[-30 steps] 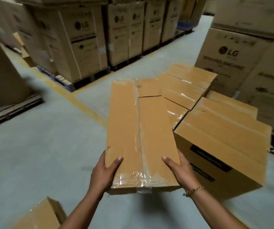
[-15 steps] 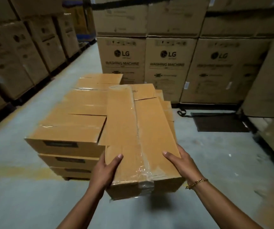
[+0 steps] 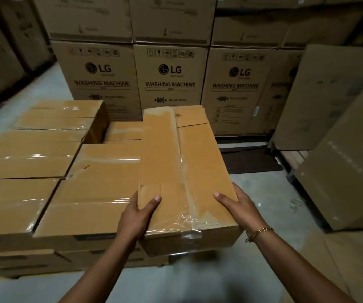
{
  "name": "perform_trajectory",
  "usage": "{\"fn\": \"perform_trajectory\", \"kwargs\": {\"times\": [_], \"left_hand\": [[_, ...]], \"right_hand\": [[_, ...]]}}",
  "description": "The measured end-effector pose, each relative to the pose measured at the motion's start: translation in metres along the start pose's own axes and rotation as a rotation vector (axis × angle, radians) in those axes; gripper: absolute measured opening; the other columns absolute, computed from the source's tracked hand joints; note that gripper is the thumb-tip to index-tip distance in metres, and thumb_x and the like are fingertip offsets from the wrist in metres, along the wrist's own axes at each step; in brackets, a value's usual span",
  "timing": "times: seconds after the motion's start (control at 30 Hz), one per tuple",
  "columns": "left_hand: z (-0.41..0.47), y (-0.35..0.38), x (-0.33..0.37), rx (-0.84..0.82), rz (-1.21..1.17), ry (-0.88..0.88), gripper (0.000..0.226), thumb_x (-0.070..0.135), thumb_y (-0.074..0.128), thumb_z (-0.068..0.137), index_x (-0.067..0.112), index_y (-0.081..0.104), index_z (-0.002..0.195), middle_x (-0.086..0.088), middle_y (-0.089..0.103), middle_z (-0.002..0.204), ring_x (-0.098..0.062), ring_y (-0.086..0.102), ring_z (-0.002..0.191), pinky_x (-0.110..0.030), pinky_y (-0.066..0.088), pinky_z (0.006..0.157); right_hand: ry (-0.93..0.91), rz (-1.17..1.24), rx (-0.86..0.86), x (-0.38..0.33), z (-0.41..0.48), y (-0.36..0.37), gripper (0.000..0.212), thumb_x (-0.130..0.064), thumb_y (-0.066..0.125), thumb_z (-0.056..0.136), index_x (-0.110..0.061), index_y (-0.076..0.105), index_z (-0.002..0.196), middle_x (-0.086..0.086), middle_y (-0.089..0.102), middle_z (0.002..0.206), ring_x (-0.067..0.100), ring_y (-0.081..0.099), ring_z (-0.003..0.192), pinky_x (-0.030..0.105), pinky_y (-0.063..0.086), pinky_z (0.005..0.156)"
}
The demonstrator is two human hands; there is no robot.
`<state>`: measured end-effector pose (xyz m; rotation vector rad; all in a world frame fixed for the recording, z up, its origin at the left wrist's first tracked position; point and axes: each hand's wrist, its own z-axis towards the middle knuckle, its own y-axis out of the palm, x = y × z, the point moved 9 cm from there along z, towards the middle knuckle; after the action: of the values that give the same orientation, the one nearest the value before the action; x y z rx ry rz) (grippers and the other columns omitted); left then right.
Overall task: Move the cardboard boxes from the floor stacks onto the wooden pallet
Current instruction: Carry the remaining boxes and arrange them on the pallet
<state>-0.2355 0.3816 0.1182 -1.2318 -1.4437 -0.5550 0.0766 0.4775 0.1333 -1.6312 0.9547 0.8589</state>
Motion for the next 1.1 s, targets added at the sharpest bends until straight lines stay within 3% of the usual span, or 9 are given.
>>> {"fn": "perform_trajectory", "kwargs": {"times": [0.07,0.27,0.43,0.63,0.77,0.9,1.0,1.1], "left_hand": [[0.027,0.022,0.01,-0.006,0.015,0.002,0.096,0.09,0.064,0.059,0.038,0.054,0.138,0.009,0.07,0.122,-0.018,0.067,0.108,-0.047,0.053,0.1],[0.126,0.08,0.043,-0.006,0.015,-0.002,0.09,0.087,0.066,0.062,0.039,0.055,0.137,0.014,0.07,0.12,-0.015,0.068,0.107,-0.044,0.054,0.098],[0.222,0.118,0.076,-0.003,-0.005,-0.019,0.09,0.087,0.065,0.06,0.039,0.057,0.136,0.015,0.071,0.116,-0.014,0.068,0.107,-0.043,0.055,0.098],[0.317,0.145,0.114,0.028,-0.012,-0.046,0.056,0.067,0.07,0.082,0.043,0.053,0.129,0.016,0.067,0.113,-0.016,0.066,0.106,-0.044,0.054,0.099],[0.377,0.155,0.129,0.117,-0.029,-0.076,0.062,0.067,0.069,0.083,0.042,0.05,0.136,0.014,0.064,0.111,-0.02,0.065,0.108,-0.045,0.053,0.1],[0.433,0.165,0.136,0.238,-0.053,-0.123,0.079,0.084,0.064,0.067,0.047,0.05,0.135,0.014,0.068,0.116,-0.019,0.066,0.108,-0.047,0.053,0.1],[0.471,0.179,0.141,0.344,-0.08,-0.171,0.085,0.088,0.061,0.061,0.047,0.051,0.135,0.013,0.069,0.118,-0.018,0.067,0.108,-0.046,0.053,0.1],[0.497,0.196,0.151,0.445,-0.143,-0.224,0.085,0.087,0.062,0.06,0.047,0.052,0.134,0.015,0.069,0.116,-0.018,0.068,0.107,-0.045,0.054,0.099]], "right_hand": [[0.004,-0.006,0.005,0.003,0.03,-0.014,0.068,-0.073,0.071,0.074,-0.043,0.058,0.133,-0.022,0.069,0.117,0.009,0.066,0.11,0.042,0.055,0.099],[0.028,-0.026,-0.017,-0.001,0.145,-0.04,0.044,-0.059,0.075,0.082,-0.047,0.059,0.121,-0.023,0.069,0.108,0.007,0.067,0.102,0.038,0.055,0.093],[0.017,-0.055,-0.034,-0.022,0.25,-0.055,0.059,-0.065,0.074,0.076,-0.045,0.058,0.129,-0.02,0.069,0.112,0.009,0.067,0.103,0.041,0.056,0.093],[0.008,-0.046,-0.129,-0.058,0.371,-0.058,0.054,-0.054,0.076,0.081,-0.044,0.054,0.129,-0.016,0.068,0.113,0.012,0.066,0.103,0.041,0.056,0.09],[-0.001,-0.024,-0.218,-0.077,0.459,-0.045,0.054,-0.049,0.077,0.082,-0.041,0.053,0.13,-0.014,0.067,0.112,0.012,0.065,0.102,0.035,0.053,0.081],[-0.03,-0.017,-0.352,-0.096,0.552,-0.023,0.054,-0.045,0.078,0.082,-0.041,0.053,0.13,-0.01,0.067,0.115,0.016,0.065,0.105,0.037,0.055,0.083],[-0.082,-0.068,-0.43,-0.104,0.625,-0.012,0.059,-0.051,0.08,0.076,-0.04,0.058,0.129,-0.009,0.07,0.118,0.013,0.068,0.105,0.035,0.056,0.087],[-0.139,-0.174,-0.516,-0.118,0.69,-0.002,0.082,-0.075,0.078,0.061,-0.04,0.06,0.133,-0.015,0.072,0.116,0.011,0.068,0.105,0.038,0.057,0.091]]}}
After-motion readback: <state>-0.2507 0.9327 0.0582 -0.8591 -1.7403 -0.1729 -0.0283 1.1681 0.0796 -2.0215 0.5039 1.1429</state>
